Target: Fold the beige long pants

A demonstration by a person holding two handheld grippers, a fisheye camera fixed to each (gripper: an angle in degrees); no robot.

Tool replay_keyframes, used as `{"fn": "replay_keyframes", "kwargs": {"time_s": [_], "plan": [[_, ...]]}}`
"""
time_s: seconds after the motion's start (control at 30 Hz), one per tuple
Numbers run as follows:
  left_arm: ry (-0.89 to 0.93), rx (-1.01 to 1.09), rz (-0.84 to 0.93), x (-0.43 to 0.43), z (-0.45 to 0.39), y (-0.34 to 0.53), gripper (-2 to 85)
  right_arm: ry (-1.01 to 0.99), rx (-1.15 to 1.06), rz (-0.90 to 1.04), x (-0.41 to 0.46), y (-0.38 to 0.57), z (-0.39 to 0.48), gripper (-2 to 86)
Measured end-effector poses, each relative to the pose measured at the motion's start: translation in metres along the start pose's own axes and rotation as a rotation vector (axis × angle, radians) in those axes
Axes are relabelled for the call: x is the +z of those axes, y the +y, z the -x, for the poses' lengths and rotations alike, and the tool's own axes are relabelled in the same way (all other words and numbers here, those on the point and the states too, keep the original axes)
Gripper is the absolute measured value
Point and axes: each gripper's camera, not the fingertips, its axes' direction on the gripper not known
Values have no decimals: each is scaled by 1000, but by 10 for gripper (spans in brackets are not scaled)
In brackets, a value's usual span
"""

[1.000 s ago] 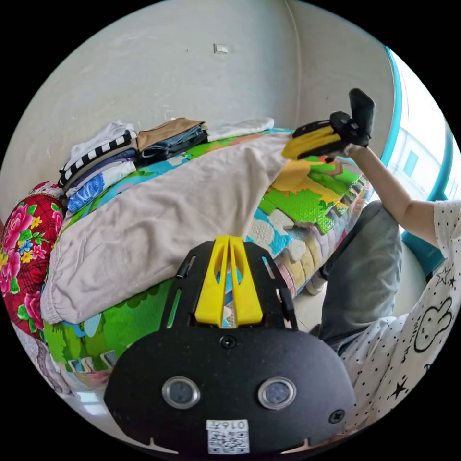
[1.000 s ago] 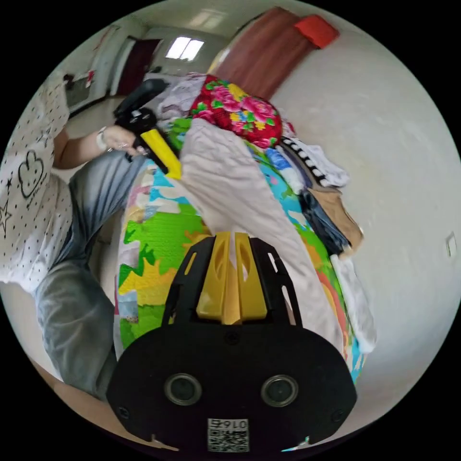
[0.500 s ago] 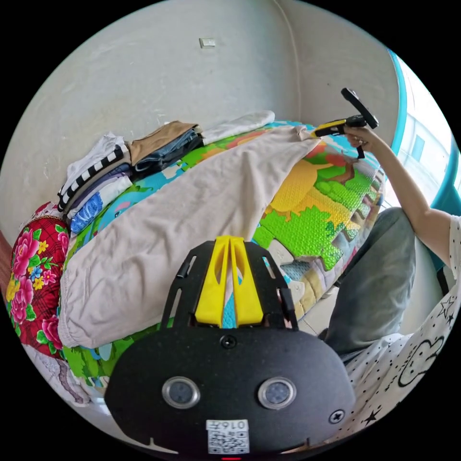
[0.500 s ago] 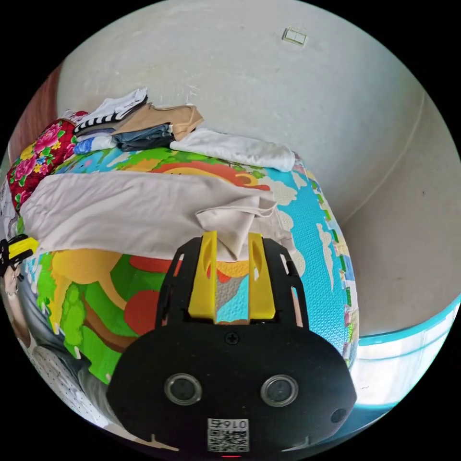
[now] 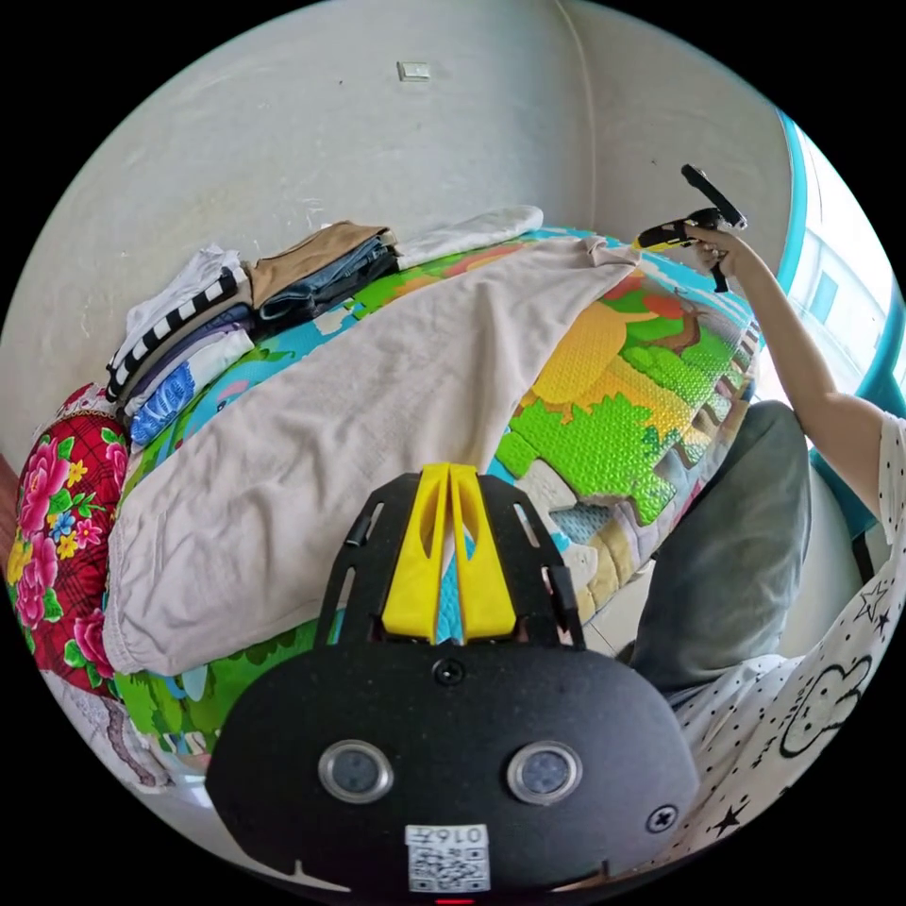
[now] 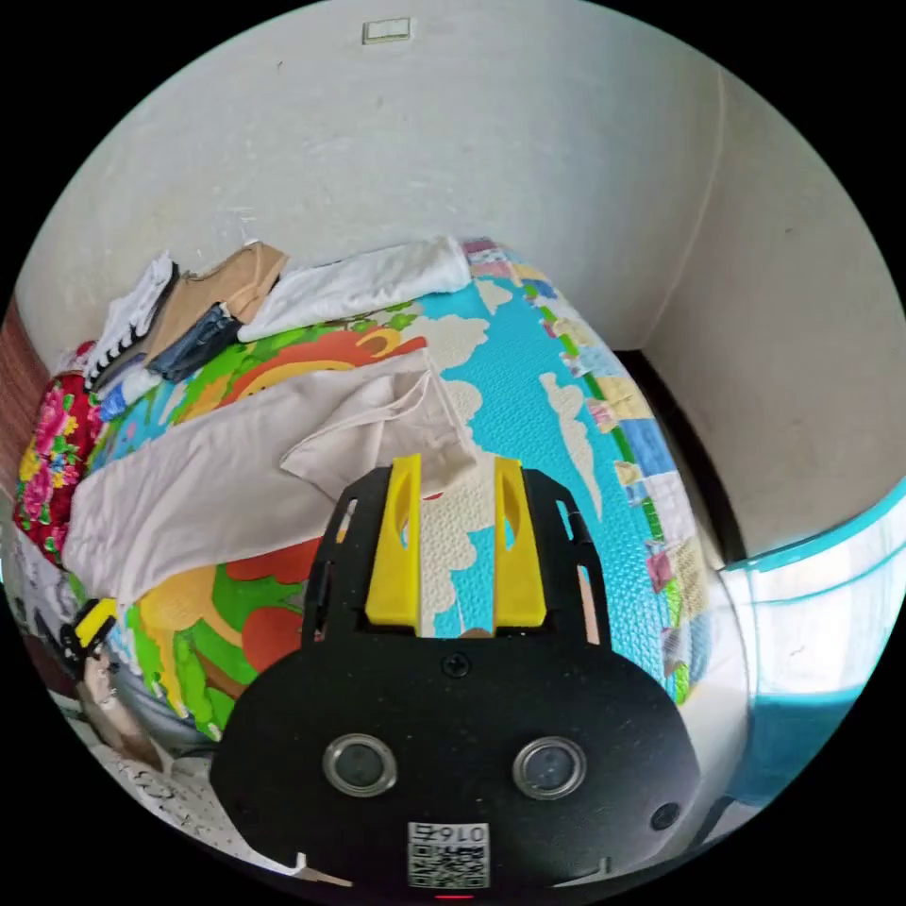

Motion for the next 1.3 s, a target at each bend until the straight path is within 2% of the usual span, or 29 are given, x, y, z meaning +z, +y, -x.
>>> {"fn": "replay_keyframes", "kwargs": {"time_s": [0.1, 0.17, 0.27, 0.33, 0.5, 0.63, 0.73, 0.9, 1.0, 1.23, 1.3], "plan": [[19, -7, 15, 18, -3, -12, -10, -204, 67, 90, 32, -4, -42, 103], [47, -10, 23, 27, -4, -23, -10, -236, 127, 83, 47, -3, -63, 86], [129, 21, -81, 26, -7, -59, -10, -222, 106, 75, 59, 8, -81, 33], [205, 126, -175, 28, -20, -108, -10, -261, 97, 66, 57, 23, -91, 21], [317, 414, -213, 80, -82, -251, -9, -267, 33, 56, 49, 82, -102, 10], [501, 528, -134, 176, -154, -377, -4, -232, 20, 27, 50, 107, -110, 9], [516, 581, -3, 258, -207, -445, 16, -237, 44, -4, 60, 112, -118, 8], [452, 612, 139, 366, -250, -505, 54, -173, 4, 14, 77, 112, -122, 8], [572, 653, 262, 416, -263, -524, 40, -210, 23, 11, 91, 112, -135, 8], [619, 616, 143, 455, -243, -570, -6, -320, 81, -5, 114, 118, -164, 10], [632, 587, 169, 474, -240, -581, -6, -338, 166, 10, 119, 118, -179, 7]]}}
